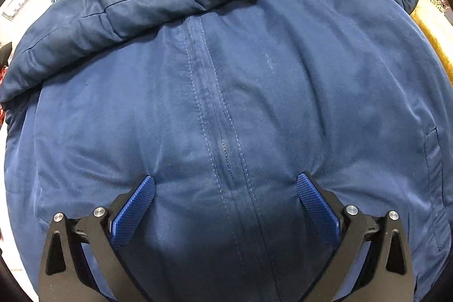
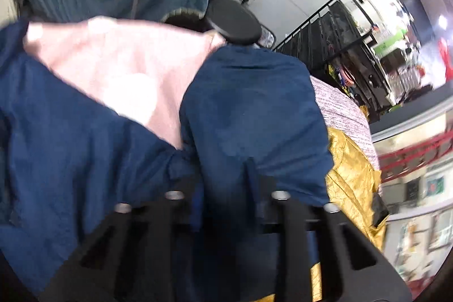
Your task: Fold large clothes
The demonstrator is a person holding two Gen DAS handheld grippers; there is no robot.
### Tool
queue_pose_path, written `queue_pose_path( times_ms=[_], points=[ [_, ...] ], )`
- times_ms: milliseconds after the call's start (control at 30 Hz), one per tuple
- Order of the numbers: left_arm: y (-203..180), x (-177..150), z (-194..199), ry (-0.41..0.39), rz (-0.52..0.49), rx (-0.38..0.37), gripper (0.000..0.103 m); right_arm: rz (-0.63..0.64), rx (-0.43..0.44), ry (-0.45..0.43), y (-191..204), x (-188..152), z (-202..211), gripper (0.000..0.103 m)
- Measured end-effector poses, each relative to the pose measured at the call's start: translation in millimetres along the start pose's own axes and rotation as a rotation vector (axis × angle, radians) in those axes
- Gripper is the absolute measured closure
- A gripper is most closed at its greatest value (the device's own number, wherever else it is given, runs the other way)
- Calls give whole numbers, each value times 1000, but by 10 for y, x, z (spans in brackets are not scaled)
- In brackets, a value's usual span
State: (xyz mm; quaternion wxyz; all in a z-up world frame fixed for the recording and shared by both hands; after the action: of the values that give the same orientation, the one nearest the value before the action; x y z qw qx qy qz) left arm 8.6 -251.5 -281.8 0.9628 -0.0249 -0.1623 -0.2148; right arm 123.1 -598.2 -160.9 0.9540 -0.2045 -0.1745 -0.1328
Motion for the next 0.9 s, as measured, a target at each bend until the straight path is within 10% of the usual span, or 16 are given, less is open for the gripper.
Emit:
queue_pose_path(
  times_ms=[233, 467, 767, 900],
  points=[
    [-42, -90, 87, -4, 5, 11, 4, -234, 485, -259, 136, 409, 981, 94],
    [-74, -95, 105, -8, 0, 5, 5, -48, 1137, -461, 1212, 353, 2362, 94],
    [-69, -137, 180, -60, -7, -4, 5, 351, 840, -68, 2546, -847, 1245, 73],
    [-56, -140, 208, -56, -12, -11, 5, 382, 740, -153, 2593, -1121, 1125, 57]
  ],
)
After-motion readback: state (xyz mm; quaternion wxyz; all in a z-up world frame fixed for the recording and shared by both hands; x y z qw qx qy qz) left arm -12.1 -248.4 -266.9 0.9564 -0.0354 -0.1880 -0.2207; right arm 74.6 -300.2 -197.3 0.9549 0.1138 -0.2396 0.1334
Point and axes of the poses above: each gripper's, at about its wrist camera, not at the fingertips, and z roughly against the way its jaws point, y to its left, x to its top, the point moved 10 cm from there along -z, roughly the way its jaws point, and after that the axes turned 3 degrees about z, right-handed, at the moved point
